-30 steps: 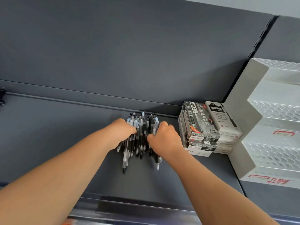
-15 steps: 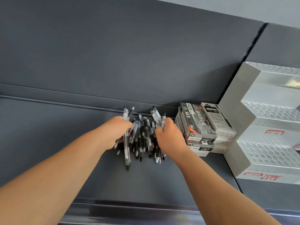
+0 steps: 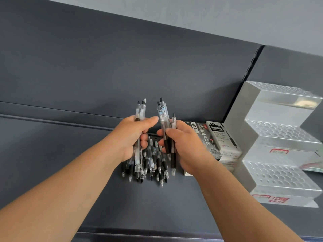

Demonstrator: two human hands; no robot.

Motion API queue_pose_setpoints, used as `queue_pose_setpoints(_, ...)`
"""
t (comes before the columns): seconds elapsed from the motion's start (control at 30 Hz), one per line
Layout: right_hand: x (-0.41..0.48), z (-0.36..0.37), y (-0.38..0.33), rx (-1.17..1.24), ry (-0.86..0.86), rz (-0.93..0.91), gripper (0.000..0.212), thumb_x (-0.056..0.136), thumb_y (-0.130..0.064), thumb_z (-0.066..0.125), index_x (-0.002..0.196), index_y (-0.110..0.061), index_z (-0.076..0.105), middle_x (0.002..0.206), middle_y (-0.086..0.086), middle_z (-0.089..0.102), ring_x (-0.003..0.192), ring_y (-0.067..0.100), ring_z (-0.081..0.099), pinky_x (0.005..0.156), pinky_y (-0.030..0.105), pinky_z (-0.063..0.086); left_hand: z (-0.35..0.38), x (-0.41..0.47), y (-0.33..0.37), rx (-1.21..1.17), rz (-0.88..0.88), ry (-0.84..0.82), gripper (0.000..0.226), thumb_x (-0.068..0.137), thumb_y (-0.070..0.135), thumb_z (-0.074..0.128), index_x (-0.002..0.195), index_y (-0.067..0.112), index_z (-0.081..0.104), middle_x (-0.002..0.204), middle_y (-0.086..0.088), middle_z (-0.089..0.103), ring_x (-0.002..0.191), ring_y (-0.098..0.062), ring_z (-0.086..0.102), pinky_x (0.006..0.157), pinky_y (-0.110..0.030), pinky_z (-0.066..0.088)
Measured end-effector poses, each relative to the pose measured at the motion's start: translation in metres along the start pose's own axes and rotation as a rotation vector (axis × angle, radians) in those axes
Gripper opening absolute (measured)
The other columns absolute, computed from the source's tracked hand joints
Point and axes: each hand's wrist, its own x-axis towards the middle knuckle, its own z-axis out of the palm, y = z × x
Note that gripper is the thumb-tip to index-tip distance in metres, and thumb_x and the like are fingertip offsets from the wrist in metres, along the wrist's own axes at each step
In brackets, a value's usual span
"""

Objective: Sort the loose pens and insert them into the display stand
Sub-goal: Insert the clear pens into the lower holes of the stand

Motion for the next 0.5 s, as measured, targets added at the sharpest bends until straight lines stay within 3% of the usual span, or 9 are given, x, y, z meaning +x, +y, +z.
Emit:
queue_pose_setpoints(0.13,-0.013,-0.029,-0.011,-0.041,-0.068,-0.092,0.017,0.096,-0.008,0.041,0.108,-0.013,0.053,0.084,0.001,0.067,0.065,0.012,0.060,0.058,0.026,0.046,0.035,-0.009,0.006,-0.055,0.052,-0.043,0.022,0.077,0.022,0.077,0.085,0.015,0.058,0.058,0.005,0.053,0.044,-0.008,0.037,0.037,-0.019,0.033)
queue_pose_setpoints(0.23,-0.025,-0.055,-0.018,-0.071,-0.151,-0.149,0.020,0.097,-0.003,0.037,0.099,-0.014,0.054,0.072,-0.006,0.069,0.063,0.005,0.062,0.058,0.021,0.047,0.068,-0.016,0.007,-0.069,0.081,-0.087,0.024,0.079,0.023,0.074,0.094,0.010,0.060,0.047,0.004,0.050,0.044,-0.010,0.037,0.037,-0.018,0.033)
queue_pose_setpoints(0.33,-0.033,-0.089,-0.023,-0.083,-0.213,-0.194,0.025,0.097,-0.002,0.035,0.093,-0.013,0.058,0.081,0.002,0.068,0.073,0.010,0.062,0.068,0.027,0.049,0.107,-0.023,0.002,-0.106,0.094,-0.082,0.031,0.080,0.016,0.073,0.107,0.003,0.062,0.050,0.002,0.048,0.041,-0.009,0.036,0.036,-0.017,0.033)
queue_pose_setpoints(0.5,-0.047,-0.141,-0.027,-0.124,-0.144,-0.164,0.021,0.102,-0.016,0.036,0.105,-0.009,0.055,0.078,-0.002,0.068,0.068,0.006,0.062,0.056,0.017,0.047,0.162,-0.030,-0.006,-0.108,0.100,0.007,0.015,0.081,0.010,0.069,0.093,0.011,0.060,0.051,0.001,0.049,0.040,-0.008,0.039,0.041,-0.020,0.036)
